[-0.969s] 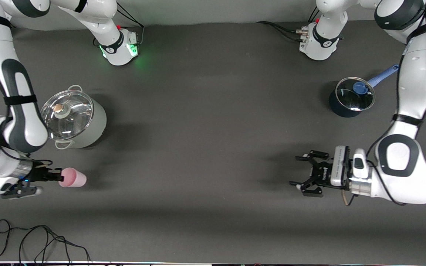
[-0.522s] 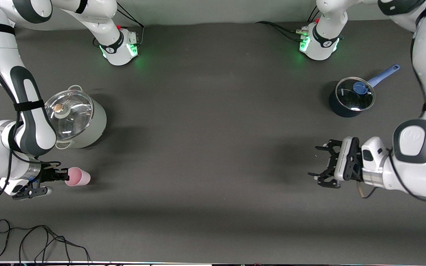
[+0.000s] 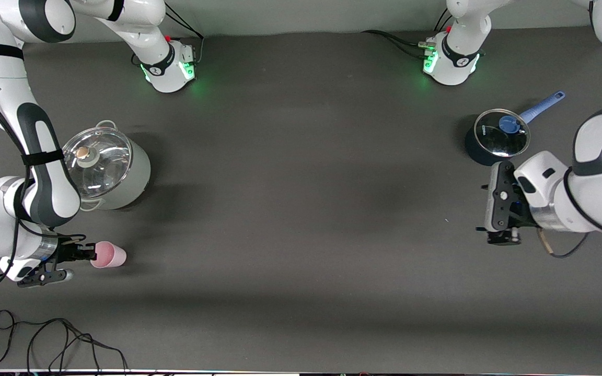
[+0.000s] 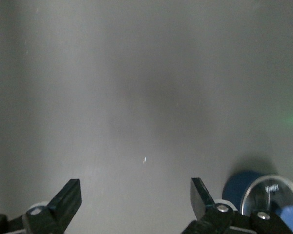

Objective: Transfer pink cup from left to right arm

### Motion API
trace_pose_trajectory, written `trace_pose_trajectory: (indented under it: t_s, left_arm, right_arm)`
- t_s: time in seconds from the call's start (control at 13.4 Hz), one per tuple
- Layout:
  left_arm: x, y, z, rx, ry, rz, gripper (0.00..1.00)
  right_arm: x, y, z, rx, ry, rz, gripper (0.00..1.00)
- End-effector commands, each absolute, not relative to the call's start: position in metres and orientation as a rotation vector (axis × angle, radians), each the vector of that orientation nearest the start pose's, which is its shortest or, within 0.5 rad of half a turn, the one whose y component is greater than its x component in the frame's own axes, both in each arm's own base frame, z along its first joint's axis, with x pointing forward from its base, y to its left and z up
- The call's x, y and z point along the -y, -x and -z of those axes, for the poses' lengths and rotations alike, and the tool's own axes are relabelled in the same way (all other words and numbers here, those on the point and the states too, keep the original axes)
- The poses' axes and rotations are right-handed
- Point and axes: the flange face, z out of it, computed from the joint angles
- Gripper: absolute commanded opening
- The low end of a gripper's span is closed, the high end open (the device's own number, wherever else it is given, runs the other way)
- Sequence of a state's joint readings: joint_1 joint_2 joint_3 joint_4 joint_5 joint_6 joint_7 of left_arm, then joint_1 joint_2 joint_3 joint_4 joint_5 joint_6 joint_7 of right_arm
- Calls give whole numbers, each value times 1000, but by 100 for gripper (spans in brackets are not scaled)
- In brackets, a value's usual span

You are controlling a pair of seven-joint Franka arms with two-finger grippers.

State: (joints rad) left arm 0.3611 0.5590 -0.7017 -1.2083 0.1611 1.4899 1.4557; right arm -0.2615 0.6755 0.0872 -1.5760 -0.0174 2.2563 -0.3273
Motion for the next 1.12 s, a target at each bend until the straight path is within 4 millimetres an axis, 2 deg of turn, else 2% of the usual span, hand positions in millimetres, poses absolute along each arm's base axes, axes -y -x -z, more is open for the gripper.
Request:
trace_pose_trajectory:
  t_s: [0.0,0.07,0.15,0.22,0.3,0.6,0.75,0.89,1.04]
  left_arm:
    - [88,-658,-521,-2473,2158,-121,100]
    - [85,-658,-525,-2397,2194,-144,100]
    - [85,-655,-530,-2318,2242,-162,100]
    - [87,-652,-536,-2259,2283,-162,100]
    - [87,-652,-537,-2207,2328,-163,100]
    - [88,-644,-552,-1833,2593,-178,100]
    - [80,-644,-558,-1651,2704,-175,100]
    - [71,-643,-560,-1423,2833,-182,100]
    - [75,-640,-561,-1284,2892,-199,100]
  right_arm:
    - [134,-696,-241,269,3104,43,25]
    - [134,-696,-241,271,3103,41,54]
    - [134,-696,-243,269,3104,45,72]
    - [134,-697,-246,266,3106,52,96]
    - [135,-696,-248,257,3107,54,99]
    - [141,-691,-268,232,3115,6,99]
    - [144,-687,-287,226,3118,-26,99]
    - [142,-682,-317,213,3120,-47,99]
    - [135,-676,-362,160,3125,-73,99]
